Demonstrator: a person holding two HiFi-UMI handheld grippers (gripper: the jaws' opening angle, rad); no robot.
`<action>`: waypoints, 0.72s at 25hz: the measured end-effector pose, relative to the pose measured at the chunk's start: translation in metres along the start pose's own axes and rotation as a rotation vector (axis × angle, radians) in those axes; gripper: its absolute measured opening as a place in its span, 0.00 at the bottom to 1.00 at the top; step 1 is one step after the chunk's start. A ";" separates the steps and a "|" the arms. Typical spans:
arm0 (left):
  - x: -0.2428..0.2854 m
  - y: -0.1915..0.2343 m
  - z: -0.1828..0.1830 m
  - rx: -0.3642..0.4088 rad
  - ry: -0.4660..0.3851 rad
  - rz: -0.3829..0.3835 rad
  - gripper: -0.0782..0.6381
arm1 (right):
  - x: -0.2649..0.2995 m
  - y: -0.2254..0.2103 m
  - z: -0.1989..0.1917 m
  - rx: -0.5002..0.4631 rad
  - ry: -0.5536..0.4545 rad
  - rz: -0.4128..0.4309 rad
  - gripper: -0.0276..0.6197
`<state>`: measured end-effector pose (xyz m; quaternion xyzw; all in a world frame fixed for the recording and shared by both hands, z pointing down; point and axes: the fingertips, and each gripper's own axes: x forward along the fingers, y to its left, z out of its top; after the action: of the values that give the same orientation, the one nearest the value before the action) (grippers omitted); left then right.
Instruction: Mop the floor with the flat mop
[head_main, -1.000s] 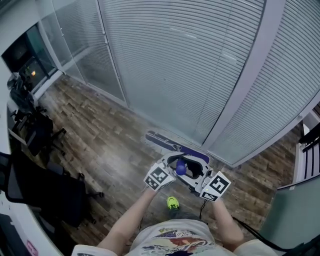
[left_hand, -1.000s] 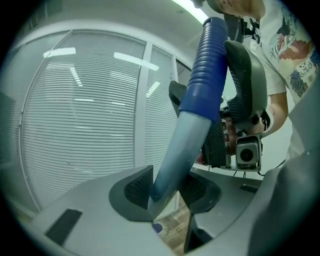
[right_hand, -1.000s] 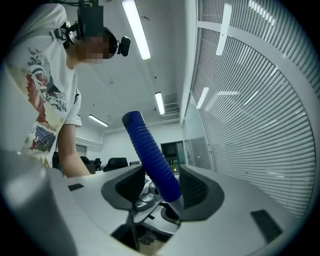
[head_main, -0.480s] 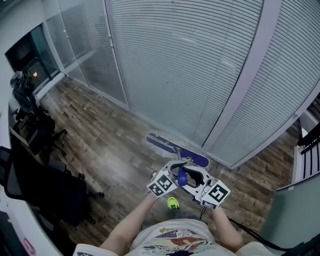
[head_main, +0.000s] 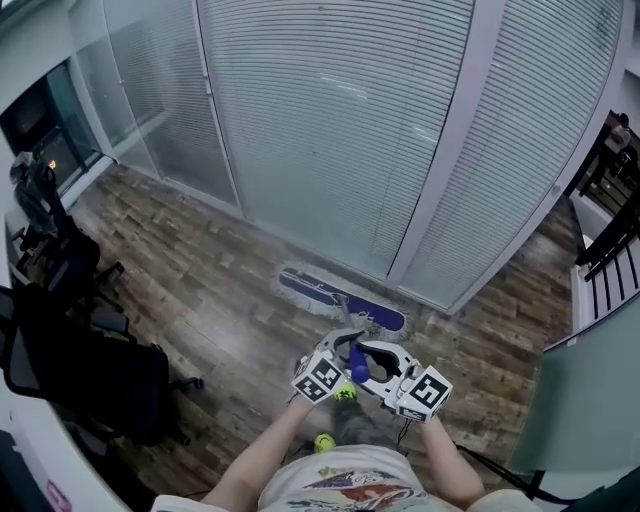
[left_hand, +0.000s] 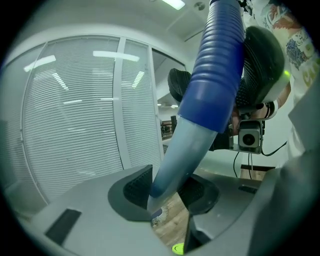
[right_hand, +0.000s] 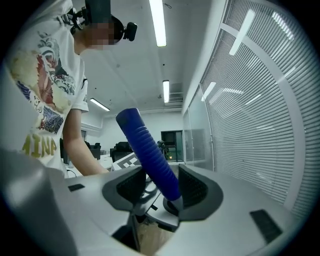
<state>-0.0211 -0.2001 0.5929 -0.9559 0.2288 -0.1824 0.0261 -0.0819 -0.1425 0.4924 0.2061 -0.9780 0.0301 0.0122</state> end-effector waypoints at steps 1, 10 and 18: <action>-0.006 -0.012 -0.002 0.000 0.008 -0.001 0.27 | -0.005 0.013 -0.002 0.000 0.010 0.005 0.35; -0.052 -0.087 -0.004 -0.044 0.008 0.025 0.28 | -0.033 0.098 -0.007 0.024 0.027 0.043 0.35; -0.061 -0.170 0.015 -0.056 -0.001 0.060 0.28 | -0.100 0.153 -0.001 0.058 -0.008 0.059 0.35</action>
<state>0.0067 -0.0212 0.5810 -0.9491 0.2622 -0.1746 0.0051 -0.0520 0.0379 0.4813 0.1776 -0.9824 0.0577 0.0014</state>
